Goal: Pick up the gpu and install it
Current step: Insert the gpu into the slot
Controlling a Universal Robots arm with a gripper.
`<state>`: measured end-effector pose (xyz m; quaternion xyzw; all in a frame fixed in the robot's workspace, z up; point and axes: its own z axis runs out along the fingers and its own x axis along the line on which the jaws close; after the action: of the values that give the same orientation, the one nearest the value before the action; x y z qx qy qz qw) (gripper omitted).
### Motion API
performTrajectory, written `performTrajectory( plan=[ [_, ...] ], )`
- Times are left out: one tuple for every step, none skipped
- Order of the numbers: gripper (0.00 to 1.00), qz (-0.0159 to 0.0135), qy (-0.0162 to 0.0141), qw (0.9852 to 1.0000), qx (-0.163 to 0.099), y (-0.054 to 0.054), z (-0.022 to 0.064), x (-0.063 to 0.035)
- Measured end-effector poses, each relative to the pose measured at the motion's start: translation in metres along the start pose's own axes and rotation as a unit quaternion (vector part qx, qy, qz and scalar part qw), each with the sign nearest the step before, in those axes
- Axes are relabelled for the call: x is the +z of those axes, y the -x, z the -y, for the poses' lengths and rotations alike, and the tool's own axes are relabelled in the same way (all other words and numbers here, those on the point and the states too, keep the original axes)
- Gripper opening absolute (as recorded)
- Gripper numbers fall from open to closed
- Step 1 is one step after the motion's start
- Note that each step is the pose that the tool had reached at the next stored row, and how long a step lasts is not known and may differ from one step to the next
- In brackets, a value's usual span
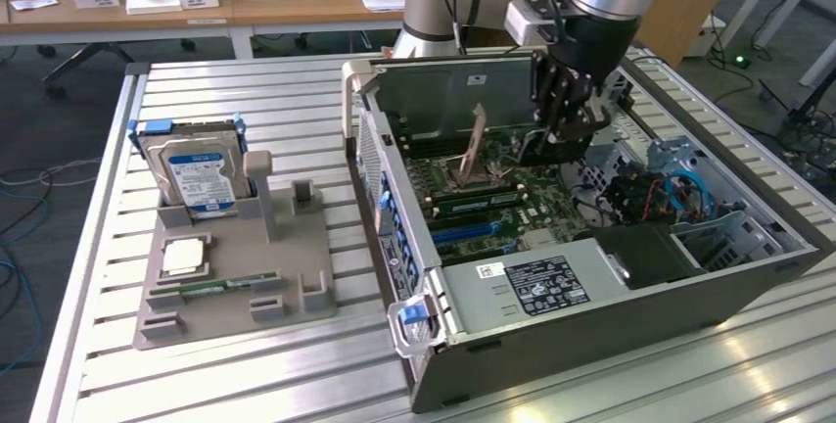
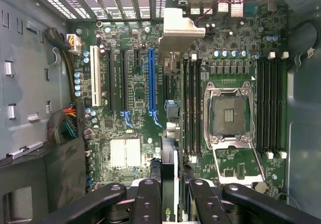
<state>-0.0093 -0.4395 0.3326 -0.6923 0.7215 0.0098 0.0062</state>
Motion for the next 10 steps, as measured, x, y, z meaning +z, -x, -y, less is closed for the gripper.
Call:
performTrajectory(
  plan=[
    [0.26, 0.0000, 0.0000, 1.0000, 0.000, 0.0000, -0.0001, 0.0004],
    [0.26, -0.0001, 0.0000, 1.0000, 0.000, 0.0000, -0.0002, 0.0004],
    [0.26, 0.0000, 0.0000, 1.0000, 0.000, 0.0000, -0.0003, 0.0006],
    [0.26, 0.0000, 0.0000, 1.0000, 0.000, 0.0000, -0.0003, 0.0006],
    [0.26, 0.0000, 0.0000, 1.0000, 0.000, 0.0000, -0.0003, 0.0006],
    [0.26, 0.0000, 0.0000, 1.0000, 0.000, 0.0000, -0.0003, 0.0006],
    [0.26, 0.0000, 0.0000, 1.0000, 0.000, 0.0000, -0.0003, 0.0008],
    [0.26, 0.0001, 0.0000, 1.0000, 0.000, 0.0000, -0.0003, 0.0011],
    [0.26, 0.0001, 0.0000, 1.0000, 0.000, 0.0000, -0.0003, 0.0014],
    [0.26, 0.0001, 0.0000, 1.0000, 0.000, 0.0000, -0.0003, 0.0017]
  ],
)
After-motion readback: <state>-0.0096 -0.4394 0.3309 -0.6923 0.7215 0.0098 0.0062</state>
